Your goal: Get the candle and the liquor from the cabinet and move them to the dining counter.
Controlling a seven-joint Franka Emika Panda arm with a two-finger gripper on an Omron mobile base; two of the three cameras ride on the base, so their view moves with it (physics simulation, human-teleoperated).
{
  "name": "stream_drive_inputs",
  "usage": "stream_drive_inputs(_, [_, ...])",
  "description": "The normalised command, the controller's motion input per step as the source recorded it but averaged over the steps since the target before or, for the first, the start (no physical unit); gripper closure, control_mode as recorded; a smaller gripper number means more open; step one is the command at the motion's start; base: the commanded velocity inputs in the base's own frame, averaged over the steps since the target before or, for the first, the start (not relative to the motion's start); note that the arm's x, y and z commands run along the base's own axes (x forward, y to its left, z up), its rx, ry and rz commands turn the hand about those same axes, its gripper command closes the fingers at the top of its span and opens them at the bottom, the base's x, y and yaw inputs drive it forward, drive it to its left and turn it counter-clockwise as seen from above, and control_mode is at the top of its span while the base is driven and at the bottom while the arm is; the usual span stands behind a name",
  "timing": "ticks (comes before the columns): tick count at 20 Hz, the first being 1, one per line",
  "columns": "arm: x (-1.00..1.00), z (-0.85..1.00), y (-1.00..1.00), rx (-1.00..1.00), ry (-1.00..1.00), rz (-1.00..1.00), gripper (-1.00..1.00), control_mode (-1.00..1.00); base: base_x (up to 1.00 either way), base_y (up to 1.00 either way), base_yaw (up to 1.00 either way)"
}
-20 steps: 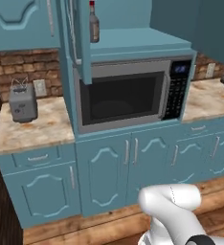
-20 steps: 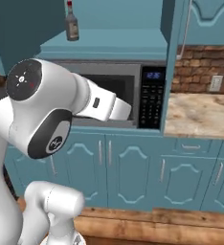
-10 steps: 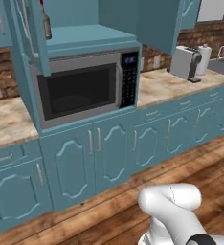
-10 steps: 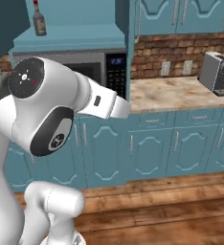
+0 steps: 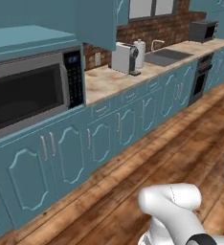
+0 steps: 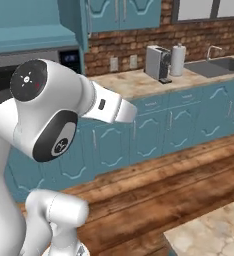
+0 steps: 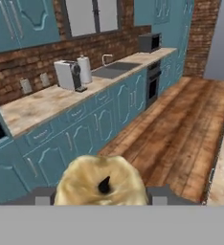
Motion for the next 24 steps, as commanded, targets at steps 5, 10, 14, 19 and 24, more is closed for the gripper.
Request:
stream_drive_inputs(5, [0.0,0.0,0.0,0.0,0.0,0.0,1.0,1.0,-0.51,0.0,-0.5])
stream_drive_inputs(10, [0.0,0.0,0.0,0.0,0.0,0.0,1.0,1.0,-0.49,0.0,-0.5])
stream_drive_inputs(14, [0.0,0.0,0.0,0.0,0.0,0.0,1.0,1.0,-0.47,0.0,-0.49])
stream_drive_inputs(19, [0.0,0.0,0.0,0.0,0.0,0.0,1.0,1.0,-0.42,0.0,-0.47])
stream_drive_inputs(24, [0.0,0.0,0.0,0.0,0.0,0.0,1.0,1.0,-0.32,-0.17,-0.4])
